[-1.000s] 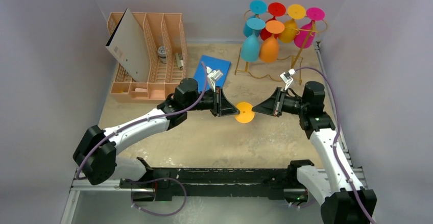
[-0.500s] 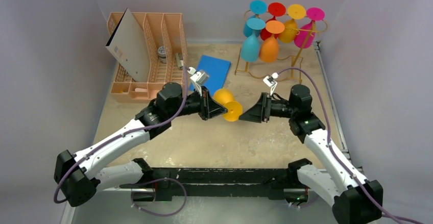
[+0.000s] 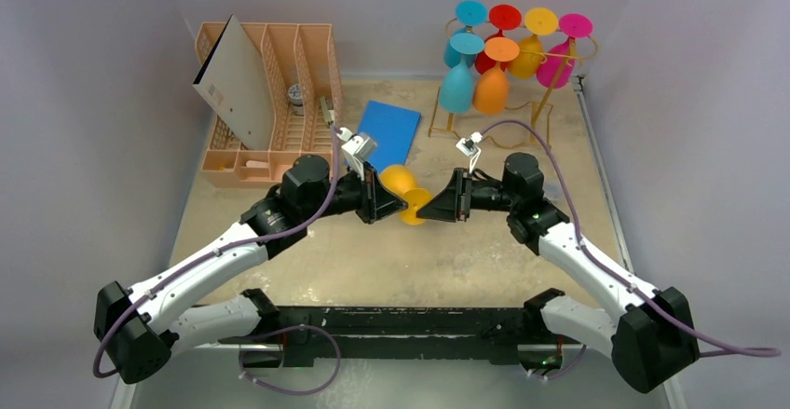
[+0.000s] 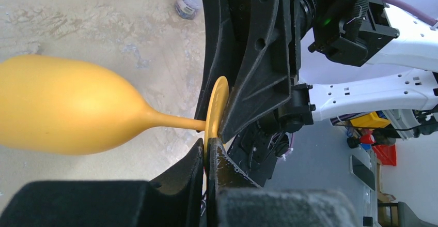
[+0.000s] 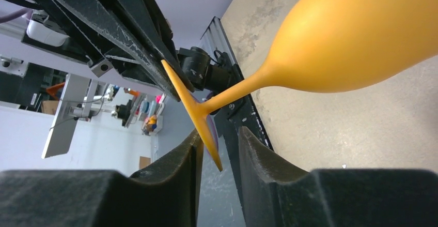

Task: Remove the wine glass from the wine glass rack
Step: Place the wine glass at the center of the board.

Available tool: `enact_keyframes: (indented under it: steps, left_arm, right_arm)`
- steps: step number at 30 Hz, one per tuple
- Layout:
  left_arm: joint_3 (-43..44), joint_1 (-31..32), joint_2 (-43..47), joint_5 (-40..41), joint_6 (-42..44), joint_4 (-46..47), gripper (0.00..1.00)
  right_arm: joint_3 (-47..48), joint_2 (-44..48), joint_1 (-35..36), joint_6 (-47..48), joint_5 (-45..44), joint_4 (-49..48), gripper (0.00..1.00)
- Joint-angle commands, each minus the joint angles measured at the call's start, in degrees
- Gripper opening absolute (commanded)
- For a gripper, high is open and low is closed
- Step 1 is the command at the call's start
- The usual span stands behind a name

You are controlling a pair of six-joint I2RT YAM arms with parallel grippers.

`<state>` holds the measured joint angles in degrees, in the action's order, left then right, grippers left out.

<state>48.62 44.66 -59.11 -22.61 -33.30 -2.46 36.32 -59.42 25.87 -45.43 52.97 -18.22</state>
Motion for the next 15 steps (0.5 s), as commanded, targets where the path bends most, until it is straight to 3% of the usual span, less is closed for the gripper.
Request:
enact_keyframes:
  steps: [1, 8, 13, 15]
  left_arm:
    - [-1.0, 0.2, 2.5, 1.2, 1.0, 0.5, 0.0]
    - [-1.8, 0.2, 4.4, 2.1, 0.5, 0.0, 0.0]
    - [-2.3, 0.2, 5.4, 3.2, 0.1, -0.4, 0.0]
    - [-2.5, 0.2, 5.8, 3.4, -0.1, -0.2, 0.0]
  right_arm:
    - [-0.8, -1.2, 1.1, -0.9, -0.1, -8.5, 0.32]
    - [-2.8, -1.2, 2.6, -3.5, 2.6, -16.5, 0.23]
    - [-2.9, 0.0, 2.7, -2.2, 2.6, -14.3, 0.36]
    - [-2.9, 0.2, 2.7, -1.8, 3.0, -13.6, 0.33]
